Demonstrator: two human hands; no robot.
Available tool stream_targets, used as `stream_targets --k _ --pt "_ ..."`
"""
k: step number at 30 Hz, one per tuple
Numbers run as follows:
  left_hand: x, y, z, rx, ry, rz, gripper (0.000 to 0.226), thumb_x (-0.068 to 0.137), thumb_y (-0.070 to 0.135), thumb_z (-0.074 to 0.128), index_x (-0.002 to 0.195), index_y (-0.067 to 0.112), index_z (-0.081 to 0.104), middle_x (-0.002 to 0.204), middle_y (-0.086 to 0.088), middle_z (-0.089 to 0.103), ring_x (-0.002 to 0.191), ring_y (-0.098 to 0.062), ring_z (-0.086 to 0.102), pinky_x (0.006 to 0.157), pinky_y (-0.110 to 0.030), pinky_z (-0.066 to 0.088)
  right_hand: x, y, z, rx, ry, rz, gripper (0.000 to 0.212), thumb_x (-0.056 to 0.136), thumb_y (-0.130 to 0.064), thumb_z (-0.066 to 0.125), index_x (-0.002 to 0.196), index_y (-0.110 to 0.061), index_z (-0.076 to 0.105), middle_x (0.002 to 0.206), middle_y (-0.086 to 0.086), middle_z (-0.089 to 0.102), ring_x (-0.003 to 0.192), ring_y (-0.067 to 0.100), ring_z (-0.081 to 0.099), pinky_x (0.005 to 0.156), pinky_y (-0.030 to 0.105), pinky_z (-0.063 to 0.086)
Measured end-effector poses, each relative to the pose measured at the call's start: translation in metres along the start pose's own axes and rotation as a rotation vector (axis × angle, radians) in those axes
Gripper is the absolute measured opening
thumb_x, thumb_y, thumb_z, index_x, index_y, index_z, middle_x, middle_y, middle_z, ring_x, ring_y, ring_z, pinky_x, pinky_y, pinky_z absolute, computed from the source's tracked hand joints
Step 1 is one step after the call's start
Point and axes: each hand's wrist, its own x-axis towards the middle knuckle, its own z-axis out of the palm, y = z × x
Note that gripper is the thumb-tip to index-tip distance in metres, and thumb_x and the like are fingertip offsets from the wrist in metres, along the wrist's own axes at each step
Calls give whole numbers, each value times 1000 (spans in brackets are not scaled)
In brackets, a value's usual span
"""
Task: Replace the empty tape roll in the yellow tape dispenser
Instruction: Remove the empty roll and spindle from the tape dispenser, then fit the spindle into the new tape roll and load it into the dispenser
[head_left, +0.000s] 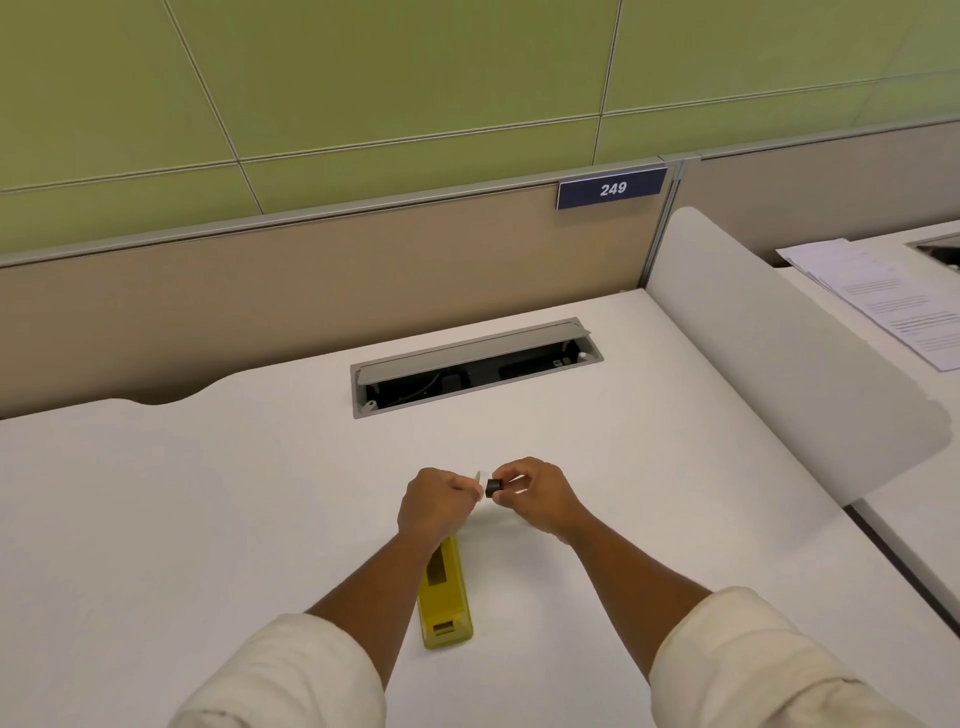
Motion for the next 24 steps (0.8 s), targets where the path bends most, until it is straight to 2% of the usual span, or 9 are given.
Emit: stream_targets --k 2,4,6,9,15,18,22,24 --pt "3 3 6 222 42 48 22 81 33 62 66 20 72 64 5 66 65 -19 65 62 -29 52 2 5 -2 -26 26 -7 23 79 -4 70 101 -6 69 111 10 67 95 21 69 74 25 52" --pt "6 5 14 457 95 113 25 83 33 57 69 17 68 63 3 63 64 -21 63 59 -28 51 4 9 -6 -49 75 -1 23 79 -3 69 102 -5 69 112 13 65 97 27 67 88 38 54" --pt "10 6 22 618 128 160 24 86 32 54 70 15 62 65 1 61 63 -22 60 57 -27 46 7 14 -9 -56 115 22 23 80 -2 67 103 -5 68 113 14 64 99 28 66 92 43 53" --pt "17 8 33 749 105 184 15 86 29 57 77 17 59 78 -1 67 69 -22 60 59 -28 41 12 20 -14 -47 153 52 24 79 -3 67 103 -7 68 112 12 64 99 28 66 92 42 53" --pt "22 9 52 839 20 181 4 81 19 64 85 17 63 90 -1 70 81 -21 67 63 -27 45 21 26 -20 -42 216 49 26 79 -4 68 104 -8 68 113 12 64 96 24 67 93 36 52" --pt "26 5 60 758 -22 229 24 80 20 69 103 24 66 108 2 65 98 -19 64 77 -27 49 26 30 -25 -47 275 59 24 79 -5 68 103 -9 68 112 12 64 93 24 68 91 37 54" --pt "28 7 72 682 -172 317 64 70 20 77 128 28 51 124 4 51 117 -18 50 85 -30 46 32 35 -30 -30 314 94 22 79 -6 69 100 -12 69 109 9 66 83 17 66 83 27 52" --pt "28 10 80 669 -239 339 74 70 20 77 136 27 44 129 3 49 121 -19 48 88 -33 47 33 40 -33 -7 323 122 22 79 -6 69 100 -13 70 108 8 67 79 14 66 79 22 48"
